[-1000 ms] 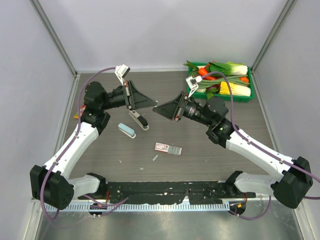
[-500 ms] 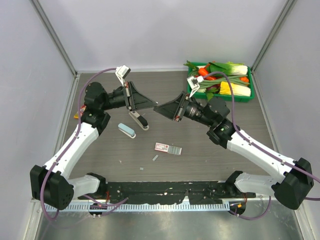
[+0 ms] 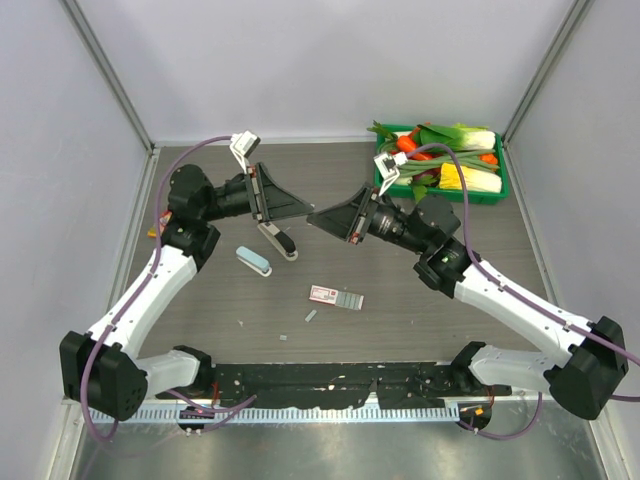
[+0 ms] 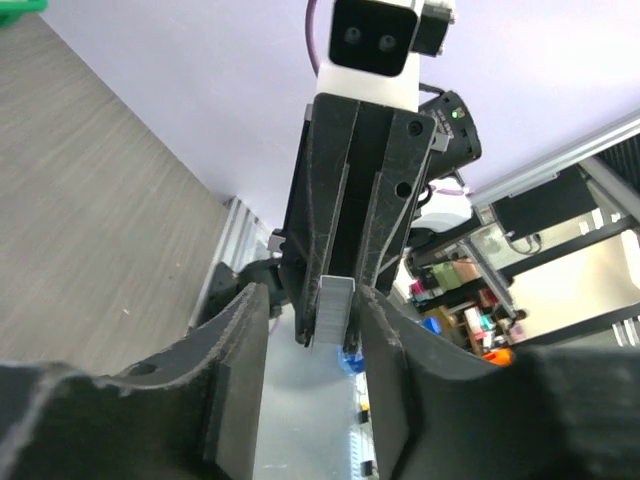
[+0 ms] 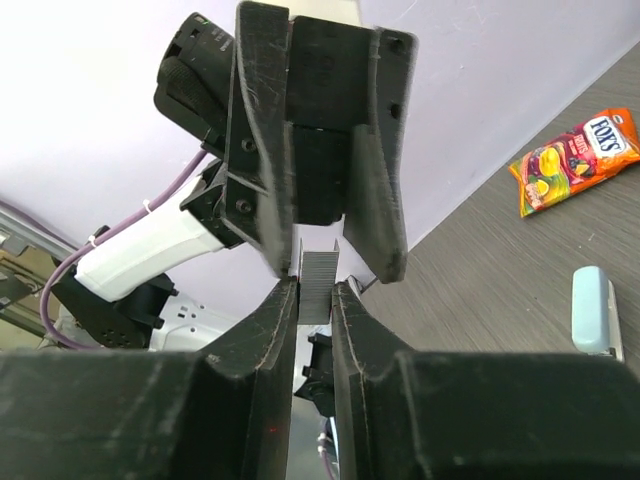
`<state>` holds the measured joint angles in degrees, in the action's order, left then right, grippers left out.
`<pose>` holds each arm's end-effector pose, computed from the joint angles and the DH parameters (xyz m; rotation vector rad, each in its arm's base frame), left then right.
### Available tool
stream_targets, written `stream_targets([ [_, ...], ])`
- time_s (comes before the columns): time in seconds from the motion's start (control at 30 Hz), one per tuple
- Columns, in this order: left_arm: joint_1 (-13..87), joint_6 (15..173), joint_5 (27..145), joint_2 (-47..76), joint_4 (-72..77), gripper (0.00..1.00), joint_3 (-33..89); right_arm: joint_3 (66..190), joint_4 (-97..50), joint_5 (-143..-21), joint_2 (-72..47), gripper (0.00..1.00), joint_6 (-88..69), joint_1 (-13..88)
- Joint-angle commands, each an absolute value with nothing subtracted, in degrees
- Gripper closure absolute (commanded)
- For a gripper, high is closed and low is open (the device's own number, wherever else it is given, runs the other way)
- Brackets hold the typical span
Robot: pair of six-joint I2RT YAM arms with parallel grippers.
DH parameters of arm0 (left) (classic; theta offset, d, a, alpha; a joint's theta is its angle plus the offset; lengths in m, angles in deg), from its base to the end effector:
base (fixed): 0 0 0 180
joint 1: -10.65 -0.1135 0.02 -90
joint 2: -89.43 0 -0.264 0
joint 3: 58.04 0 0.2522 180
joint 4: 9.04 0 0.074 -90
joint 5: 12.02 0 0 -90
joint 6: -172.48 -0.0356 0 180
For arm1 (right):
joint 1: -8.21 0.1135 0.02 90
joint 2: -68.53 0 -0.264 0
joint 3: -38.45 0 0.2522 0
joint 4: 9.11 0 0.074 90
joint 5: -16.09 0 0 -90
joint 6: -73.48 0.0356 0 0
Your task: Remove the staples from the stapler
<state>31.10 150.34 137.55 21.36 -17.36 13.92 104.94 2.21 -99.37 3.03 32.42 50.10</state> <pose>0.2357 -0.1206 0.3950 0.3641 1.7659 -1.8736 0.1881 0.1893 0.3807 -0.3328 1.5465 1.5885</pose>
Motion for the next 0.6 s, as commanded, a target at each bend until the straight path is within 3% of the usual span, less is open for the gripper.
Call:
stream_targets([
  [0.0, 31.04, 146.48, 138.89, 22.90, -14.37, 0.47, 14.87, 106.53, 2.63, -98.17, 4.80, 0.97, 31.29, 50.23],
  [0.07, 31.04, 138.07, 138.02, 22.46, -2.05, 0.37, 18.62, 107.23, -1.83, -97.65, 4.98, 0.98, 29.63, 50.23],
  [0.17, 30.51, 126.45, 137.22, 20.70, 13.02, 0.32, 25.74, 107.23, -9.11, -95.81, 6.30, 0.99, 27.60, 50.23],
  [0.37, 28.84, 109.88, 136.35, 17.63, 29.72, 0.09, 35.68, 105.56, -25.11, -90.45, 11.83, 0.99, 22.15, 50.14],
  [0.5, 29.97, 91.71, 130.39, 15.08, 40.12, 0.09, 37.64, 106.26, -37.61, -80.45, 14.65, 0.99, 19.08, 49.61],
  [0.57, 33.30, 82.79, 117.36, 12.54, 48.62, 0.12, 38.52, 106.96, -43.40, -76.92, 14.91, 0.99, 18.55, 48.91],
])
